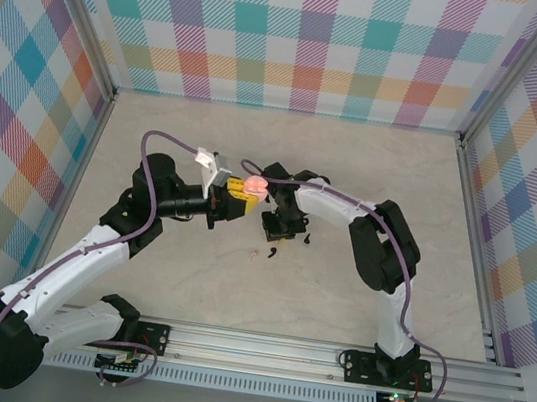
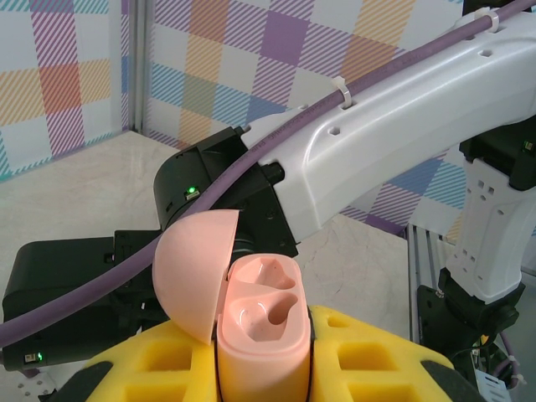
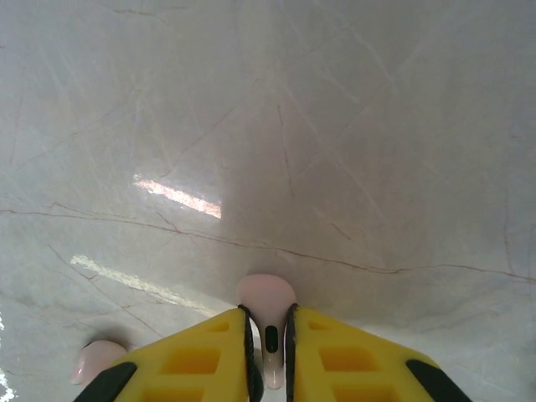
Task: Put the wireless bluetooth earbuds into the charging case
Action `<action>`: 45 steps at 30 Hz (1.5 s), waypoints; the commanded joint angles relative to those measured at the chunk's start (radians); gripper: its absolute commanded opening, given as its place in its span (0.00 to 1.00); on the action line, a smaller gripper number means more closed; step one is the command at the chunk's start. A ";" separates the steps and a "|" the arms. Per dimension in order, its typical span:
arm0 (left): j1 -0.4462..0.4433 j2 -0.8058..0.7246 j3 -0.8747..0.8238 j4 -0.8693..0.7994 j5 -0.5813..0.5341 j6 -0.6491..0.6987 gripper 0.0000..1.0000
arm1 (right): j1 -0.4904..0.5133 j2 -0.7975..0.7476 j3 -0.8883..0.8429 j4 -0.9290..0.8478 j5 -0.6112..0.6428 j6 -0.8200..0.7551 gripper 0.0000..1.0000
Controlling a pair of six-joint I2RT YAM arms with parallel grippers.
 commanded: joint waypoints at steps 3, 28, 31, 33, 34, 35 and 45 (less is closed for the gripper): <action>0.015 -0.026 -0.012 -0.008 -0.003 0.009 0.18 | -0.044 -0.022 -0.046 -0.011 0.080 0.040 0.17; 0.015 -0.019 -0.002 -0.001 0.006 0.006 0.19 | -0.097 -0.073 -0.064 0.024 0.074 0.062 0.34; 0.015 -0.019 -0.002 -0.002 0.005 0.007 0.18 | -0.097 -0.059 -0.036 0.007 0.086 0.052 0.36; 0.015 -0.018 -0.001 -0.002 0.006 0.007 0.19 | -0.097 -0.050 -0.022 -0.002 0.095 0.044 0.38; 0.016 -0.018 -0.001 -0.003 0.006 0.006 0.19 | -0.097 -0.047 -0.017 -0.003 0.095 0.040 0.38; 0.015 -0.018 -0.001 -0.002 0.005 0.006 0.18 | -0.097 -0.044 -0.013 -0.005 0.097 0.038 0.39; 0.016 -0.018 0.001 -0.006 0.005 0.007 0.19 | -0.097 0.005 0.038 -0.035 0.104 0.042 0.39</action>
